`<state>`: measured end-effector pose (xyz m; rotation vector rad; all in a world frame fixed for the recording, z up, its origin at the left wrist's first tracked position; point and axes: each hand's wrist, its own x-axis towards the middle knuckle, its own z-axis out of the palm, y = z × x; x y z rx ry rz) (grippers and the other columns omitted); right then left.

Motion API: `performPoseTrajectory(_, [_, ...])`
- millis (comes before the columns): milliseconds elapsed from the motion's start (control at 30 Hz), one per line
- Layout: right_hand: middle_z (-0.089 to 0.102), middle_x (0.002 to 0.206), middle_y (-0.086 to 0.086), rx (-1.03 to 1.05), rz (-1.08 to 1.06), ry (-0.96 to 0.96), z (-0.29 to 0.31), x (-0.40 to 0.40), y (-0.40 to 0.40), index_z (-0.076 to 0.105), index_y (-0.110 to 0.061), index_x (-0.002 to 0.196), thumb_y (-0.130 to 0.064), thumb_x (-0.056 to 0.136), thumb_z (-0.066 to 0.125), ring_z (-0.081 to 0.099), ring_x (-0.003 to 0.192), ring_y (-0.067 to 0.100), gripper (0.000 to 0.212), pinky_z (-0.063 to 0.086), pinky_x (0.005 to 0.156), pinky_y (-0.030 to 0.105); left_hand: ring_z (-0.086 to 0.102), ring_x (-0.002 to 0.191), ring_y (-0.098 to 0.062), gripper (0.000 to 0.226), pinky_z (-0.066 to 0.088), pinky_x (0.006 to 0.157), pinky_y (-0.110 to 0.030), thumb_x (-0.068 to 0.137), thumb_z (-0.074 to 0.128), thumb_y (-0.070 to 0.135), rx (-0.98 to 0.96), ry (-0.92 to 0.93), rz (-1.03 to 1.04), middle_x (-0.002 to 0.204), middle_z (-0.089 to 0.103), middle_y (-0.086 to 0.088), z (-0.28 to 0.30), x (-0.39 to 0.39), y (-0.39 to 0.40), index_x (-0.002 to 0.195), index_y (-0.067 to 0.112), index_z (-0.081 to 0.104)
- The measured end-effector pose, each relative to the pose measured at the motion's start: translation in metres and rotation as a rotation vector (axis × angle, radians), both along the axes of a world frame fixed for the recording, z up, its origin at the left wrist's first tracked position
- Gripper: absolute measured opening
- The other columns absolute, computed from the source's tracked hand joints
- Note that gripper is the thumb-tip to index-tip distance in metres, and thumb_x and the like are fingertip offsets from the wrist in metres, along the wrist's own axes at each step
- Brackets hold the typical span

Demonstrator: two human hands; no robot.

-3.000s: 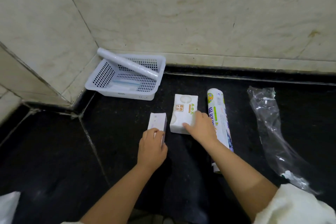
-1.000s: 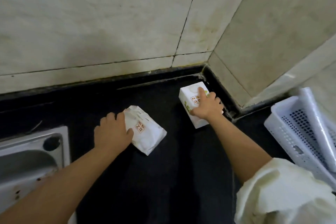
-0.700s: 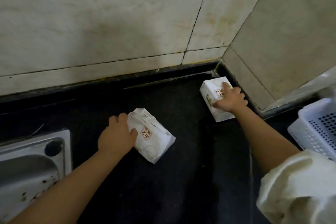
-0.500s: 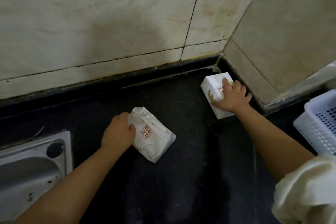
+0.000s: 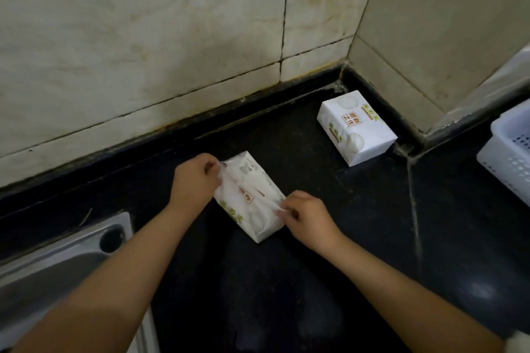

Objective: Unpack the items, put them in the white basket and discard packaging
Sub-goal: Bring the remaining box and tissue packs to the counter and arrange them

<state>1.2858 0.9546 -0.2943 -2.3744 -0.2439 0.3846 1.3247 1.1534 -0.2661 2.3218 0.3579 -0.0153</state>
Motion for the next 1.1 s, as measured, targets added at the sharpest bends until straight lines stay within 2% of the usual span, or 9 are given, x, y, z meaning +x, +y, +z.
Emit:
performPoseTrajectory(100, [0.063,0.081,0.025,0.009,-0.144,-0.129,0.014,0.010,-0.021,0.066,0.012,0.073,0.000,0.082,0.063,0.059,0.072,0.028,0.015,0.032,0.065,0.010,0.055,0.071,-0.011,0.016,0.042,0.066,-0.018,0.090,0.050,0.002,-0.052,-0.090,-0.044,0.082,0.061,-0.006,0.007,0.019,-0.022,0.093,0.001,0.066])
performPoseTrajectory(200, [0.063,0.084,0.026,-0.007,-0.275,-0.194,0.026,0.033,-0.044,0.064,0.013,0.074,-0.002,0.083,0.061,0.059,0.076,0.030,0.018,0.029,0.062,0.014,0.052,0.084,-0.012,0.017,0.040,0.070,-0.018,0.092,0.050,0.005,-0.041,-0.159,-0.125,0.092,0.061,-0.006,0.005,0.045,-0.057,0.100,0.001,0.064])
performPoseTrajectory(400, [0.065,0.089,0.027,-0.042,-0.365,-0.096,0.018,0.060,-0.064,0.062,0.013,0.082,-0.010,0.090,0.052,0.062,0.083,0.034,0.027,0.047,0.074,0.035,0.056,0.111,-0.029,0.027,0.046,0.090,-0.032,0.093,0.044,0.005,-0.006,-0.027,-0.159,0.119,0.060,-0.020,-0.009,0.092,-0.114,0.114,0.000,0.059])
performPoseTrajectory(467, [0.065,0.091,0.026,-0.044,-0.395,-0.087,0.014,0.061,-0.068,0.063,0.012,0.083,-0.010,0.091,0.050,0.060,0.085,0.032,0.026,0.047,0.075,0.033,0.055,0.111,-0.031,0.028,0.046,0.089,-0.032,0.092,0.043,0.004,0.017,0.027,-0.208,0.120,0.059,-0.020,-0.012,0.098,-0.124,0.115,-0.001,0.058])
performPoseTrajectory(600, [0.063,0.111,0.020,0.000,-0.407,-0.066,0.011,0.059,-0.075,0.060,0.006,0.109,-0.007,0.090,0.047,0.059,0.104,0.030,0.026,0.044,0.085,0.025,0.056,0.094,-0.036,0.026,0.043,0.066,-0.016,0.090,0.036,-0.007,0.016,0.043,-0.351,0.095,0.061,-0.022,-0.011,0.096,-0.136,0.084,0.001,0.060])
performPoseTrajectory(700, [0.054,0.130,0.015,0.022,-0.368,-0.072,0.014,0.050,-0.081,0.051,-0.002,0.127,-0.009,0.090,0.047,0.055,0.114,0.026,0.037,0.042,0.098,0.028,0.053,0.094,-0.041,0.025,0.044,0.079,-0.041,0.088,0.035,-0.011,0.065,-0.012,-0.391,0.101,0.056,-0.034,-0.008,0.082,-0.134,0.092,-0.008,0.059])
performPoseTrajectory(833, [0.055,0.126,0.015,-0.074,-0.288,-0.189,0.024,0.036,-0.097,0.053,-0.003,0.123,-0.009,0.089,0.048,0.053,0.114,0.027,0.034,0.043,0.094,0.032,0.050,0.113,-0.037,0.033,0.043,0.096,-0.042,0.091,0.042,0.000,0.335,-0.015,-0.442,0.123,0.054,-0.027,0.004,0.054,-0.128,0.120,-0.008,0.054])
performPoseTrajectory(933, [0.051,0.132,0.013,-0.223,-0.271,-0.183,0.041,0.022,-0.117,0.049,-0.005,0.128,-0.013,0.090,0.046,0.048,0.119,0.029,0.039,0.042,0.097,0.036,0.046,0.119,-0.031,0.038,0.042,0.093,-0.038,0.092,0.043,0.013,0.664,-0.048,-0.553,0.130,0.053,-0.016,0.021,0.028,-0.130,0.128,0.003,0.051])
performPoseTrajectory(1100, [0.024,0.153,0.010,-0.556,-0.274,-0.080,0.082,-0.031,-0.150,0.025,-0.017,0.143,-0.032,0.091,0.047,0.017,0.141,0.034,0.059,0.025,0.113,0.048,0.035,0.130,-0.028,0.043,0.033,0.103,-0.039,0.096,0.037,0.025,0.865,-0.091,-0.750,0.141,0.042,-0.012,0.060,-0.021,-0.161,0.136,0.010,0.040])
